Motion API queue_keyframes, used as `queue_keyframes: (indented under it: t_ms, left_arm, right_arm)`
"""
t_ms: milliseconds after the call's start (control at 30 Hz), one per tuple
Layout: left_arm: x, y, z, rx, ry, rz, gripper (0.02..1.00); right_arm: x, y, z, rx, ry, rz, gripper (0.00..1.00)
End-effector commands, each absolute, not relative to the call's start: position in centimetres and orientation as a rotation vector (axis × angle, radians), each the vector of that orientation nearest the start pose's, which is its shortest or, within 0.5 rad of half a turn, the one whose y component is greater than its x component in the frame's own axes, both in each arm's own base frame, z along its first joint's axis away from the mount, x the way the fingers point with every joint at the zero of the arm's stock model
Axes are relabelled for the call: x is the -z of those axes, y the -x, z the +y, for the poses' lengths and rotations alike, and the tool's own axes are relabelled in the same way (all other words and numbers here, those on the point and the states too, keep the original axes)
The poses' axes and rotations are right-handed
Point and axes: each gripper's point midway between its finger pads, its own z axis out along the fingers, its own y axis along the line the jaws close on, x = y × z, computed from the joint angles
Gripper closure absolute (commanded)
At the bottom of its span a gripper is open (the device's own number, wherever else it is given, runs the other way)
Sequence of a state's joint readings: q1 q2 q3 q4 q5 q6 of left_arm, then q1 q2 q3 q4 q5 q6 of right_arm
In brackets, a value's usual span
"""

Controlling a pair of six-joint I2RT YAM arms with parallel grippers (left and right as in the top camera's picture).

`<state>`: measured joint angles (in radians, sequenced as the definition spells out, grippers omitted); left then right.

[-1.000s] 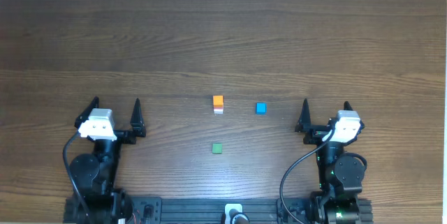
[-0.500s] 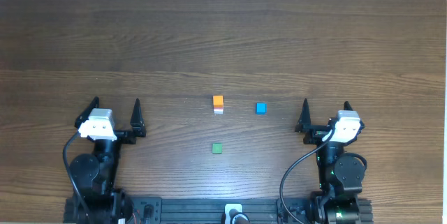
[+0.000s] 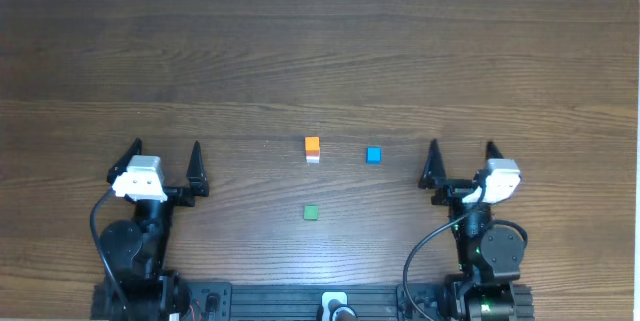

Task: Stack Cubes

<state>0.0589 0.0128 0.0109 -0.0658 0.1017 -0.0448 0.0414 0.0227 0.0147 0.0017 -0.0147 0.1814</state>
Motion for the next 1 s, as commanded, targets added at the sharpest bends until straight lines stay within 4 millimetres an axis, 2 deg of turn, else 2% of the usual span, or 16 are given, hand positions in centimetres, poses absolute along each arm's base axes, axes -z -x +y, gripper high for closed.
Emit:
queue_keyframes:
  t_ms: [33, 233, 333, 467, 667, 833, 967, 1000]
  left_arm:
    - [-15.9, -24.6, -0.4, 0.068, -0.011, 1.635, 0.018]
    - [-15.9, -24.6, -0.4, 0.068, -0.011, 1.635, 0.018]
    - [-15.9, -24.6, -0.4, 0.068, -0.011, 1.635, 0.023]
    - [-15.9, -24.6, -0.4, 0.068, -0.011, 1.635, 0.018]
    - [-15.9, -24.6, -0.4, 0.068, -0.011, 1.635, 0.018]
    - [-15.9, -24.6, -0.4, 0.068, -0.011, 1.635, 0.018]
    - [-15.9, -24.6, -0.4, 0.068, -0.011, 1.635, 0.018]
    - [-15.9, -24.6, -0.4, 0.068, -0.011, 1.635, 0.018]
  right_arm:
    - [-20.3, -24.1, 5.9, -0.452, 0.066, 1.611, 0.007]
    - [-24.1, -23.6, 11.1, -0.769, 0.222, 1.806, 0.009]
    - [-24.6, -23.4, 13.1, -0.891, 0.254, 1.964, 0.007]
    - [-22.3, -22.7, 14.1, -0.88, 0.229, 2.205, 0.007]
    - [-18.6, -20.7, 17.0, -0.856, 0.227, 2.502, 0.009]
    - [-15.0, -19.7, 18.4, -0.644, 0.137, 2.702, 0.007]
    - [-14.1, -19.0, 21.0, -0.501, 0.115, 2.797, 0.007]
    - [-14.0, -18.6, 22.4, -0.48, 0.134, 2.812, 0.007]
